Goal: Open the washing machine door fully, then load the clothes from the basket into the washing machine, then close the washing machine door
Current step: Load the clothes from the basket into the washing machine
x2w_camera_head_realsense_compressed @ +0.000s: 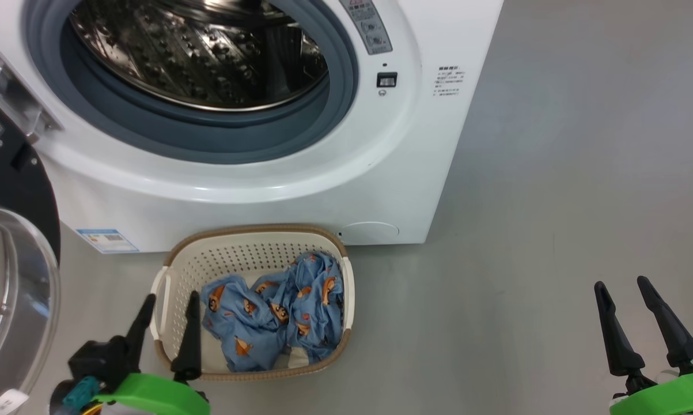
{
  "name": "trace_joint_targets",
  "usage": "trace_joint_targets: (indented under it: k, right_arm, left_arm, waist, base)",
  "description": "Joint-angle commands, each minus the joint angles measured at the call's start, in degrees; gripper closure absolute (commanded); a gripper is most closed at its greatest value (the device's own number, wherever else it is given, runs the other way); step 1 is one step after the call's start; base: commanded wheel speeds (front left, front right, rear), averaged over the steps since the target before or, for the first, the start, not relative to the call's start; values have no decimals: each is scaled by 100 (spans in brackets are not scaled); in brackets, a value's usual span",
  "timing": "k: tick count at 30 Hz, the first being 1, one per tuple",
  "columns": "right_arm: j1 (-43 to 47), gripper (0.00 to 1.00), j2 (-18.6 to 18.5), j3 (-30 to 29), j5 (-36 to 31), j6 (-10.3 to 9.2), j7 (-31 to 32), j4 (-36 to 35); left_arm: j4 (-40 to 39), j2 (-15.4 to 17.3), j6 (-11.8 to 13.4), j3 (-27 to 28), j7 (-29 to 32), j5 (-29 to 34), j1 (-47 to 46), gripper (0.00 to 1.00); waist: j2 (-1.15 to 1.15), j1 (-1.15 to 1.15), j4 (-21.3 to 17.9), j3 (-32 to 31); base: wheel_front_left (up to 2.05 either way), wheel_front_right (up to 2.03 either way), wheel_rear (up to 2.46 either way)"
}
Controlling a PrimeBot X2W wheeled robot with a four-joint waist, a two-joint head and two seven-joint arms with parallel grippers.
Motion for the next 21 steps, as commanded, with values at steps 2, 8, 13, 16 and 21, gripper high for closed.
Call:
trace_joint_targets:
  k: [2,8,13,16,21]
  right_arm:
    - [-186,0,-113,112,26,35,-69,-152]
    - [-406,0,-93,151,52,35,-69,-222]
    - [-607,0,-86,199,72,35,-69,-267]
    - [-691,0,-85,221,79,35,-69,-288]
    - [-910,0,-78,267,98,35,-69,-340]
  left_arm:
    - [105,49,-9,116,-38,4,-287,0]
    - [1123,-41,-9,-166,-38,28,-753,0]
    - [1998,-75,-9,-313,-38,23,-1276,0]
    - [2355,-78,-9,-362,-38,90,-1499,0]
    - [3121,-75,-9,-494,-38,179,-2098,0]
  waist:
    - [0,0,-22,141]
    - [0,0,-82,576]
    - [0,0,-162,924]
    - [0,0,-199,1071]
    - [0,0,-288,1434]
  base:
    - [0,0,0]
    - [0,0,0]
    - [0,0,0]
    - [0,0,0]
    - [0,0,0]
